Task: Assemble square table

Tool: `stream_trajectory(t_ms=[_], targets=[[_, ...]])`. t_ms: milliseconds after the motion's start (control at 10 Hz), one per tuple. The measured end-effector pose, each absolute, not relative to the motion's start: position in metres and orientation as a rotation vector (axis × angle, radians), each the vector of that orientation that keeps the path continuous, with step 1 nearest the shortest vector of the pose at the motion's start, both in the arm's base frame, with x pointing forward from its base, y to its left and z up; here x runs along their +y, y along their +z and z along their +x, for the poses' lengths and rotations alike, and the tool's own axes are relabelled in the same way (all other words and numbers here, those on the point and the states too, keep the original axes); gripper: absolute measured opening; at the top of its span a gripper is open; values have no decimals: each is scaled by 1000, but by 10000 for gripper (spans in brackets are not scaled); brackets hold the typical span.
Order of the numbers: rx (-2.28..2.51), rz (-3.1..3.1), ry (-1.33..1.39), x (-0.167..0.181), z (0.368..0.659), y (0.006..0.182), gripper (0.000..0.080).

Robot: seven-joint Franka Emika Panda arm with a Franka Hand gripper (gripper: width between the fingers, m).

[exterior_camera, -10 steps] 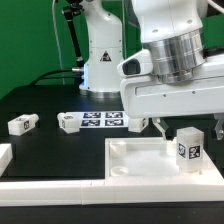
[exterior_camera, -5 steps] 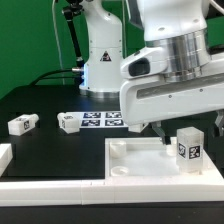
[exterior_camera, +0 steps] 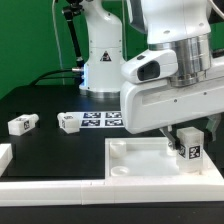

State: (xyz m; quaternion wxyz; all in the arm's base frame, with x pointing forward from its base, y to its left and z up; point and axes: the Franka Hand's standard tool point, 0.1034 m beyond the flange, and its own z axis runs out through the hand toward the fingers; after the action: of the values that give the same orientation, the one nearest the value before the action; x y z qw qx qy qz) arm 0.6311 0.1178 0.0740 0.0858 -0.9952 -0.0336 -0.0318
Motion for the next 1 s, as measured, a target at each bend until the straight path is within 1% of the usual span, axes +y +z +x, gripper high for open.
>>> stream_trajectory(t_ms=[100, 300, 500, 700, 900, 1000], targets=[[26, -2967, -84, 116, 631, 74, 295], [235, -2953, -70, 115, 631, 73, 295], [750, -2867, -49, 115, 631, 72, 295], [1321, -2629, 18, 115, 631, 71, 295], [1638, -2408, 74, 113, 631, 70, 295], [1707, -2355, 90, 112, 631, 70, 295]])
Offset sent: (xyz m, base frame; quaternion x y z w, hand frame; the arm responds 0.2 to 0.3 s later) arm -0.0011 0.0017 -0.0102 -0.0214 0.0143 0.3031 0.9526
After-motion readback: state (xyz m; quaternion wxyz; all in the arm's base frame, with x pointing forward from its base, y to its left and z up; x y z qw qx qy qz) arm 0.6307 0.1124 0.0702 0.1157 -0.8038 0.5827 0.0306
